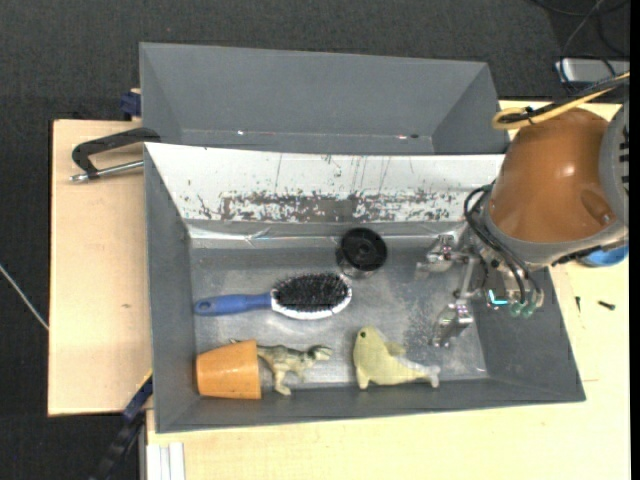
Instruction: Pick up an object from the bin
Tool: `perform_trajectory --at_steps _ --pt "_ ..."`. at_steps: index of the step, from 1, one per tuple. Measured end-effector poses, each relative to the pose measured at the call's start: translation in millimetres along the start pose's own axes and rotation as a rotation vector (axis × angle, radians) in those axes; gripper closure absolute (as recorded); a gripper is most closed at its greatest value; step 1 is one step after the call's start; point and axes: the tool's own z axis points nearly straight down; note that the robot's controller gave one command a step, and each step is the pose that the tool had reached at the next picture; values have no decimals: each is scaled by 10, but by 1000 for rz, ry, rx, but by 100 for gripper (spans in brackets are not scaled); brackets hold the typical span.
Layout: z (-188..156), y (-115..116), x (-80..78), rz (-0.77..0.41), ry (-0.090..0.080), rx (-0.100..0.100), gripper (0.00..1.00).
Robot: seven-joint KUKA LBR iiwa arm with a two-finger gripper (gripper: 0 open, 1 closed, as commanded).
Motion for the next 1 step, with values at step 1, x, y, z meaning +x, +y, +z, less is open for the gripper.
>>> perform_trajectory --at_steps 1 --pt "964 736 -127 8 -4 1 0"
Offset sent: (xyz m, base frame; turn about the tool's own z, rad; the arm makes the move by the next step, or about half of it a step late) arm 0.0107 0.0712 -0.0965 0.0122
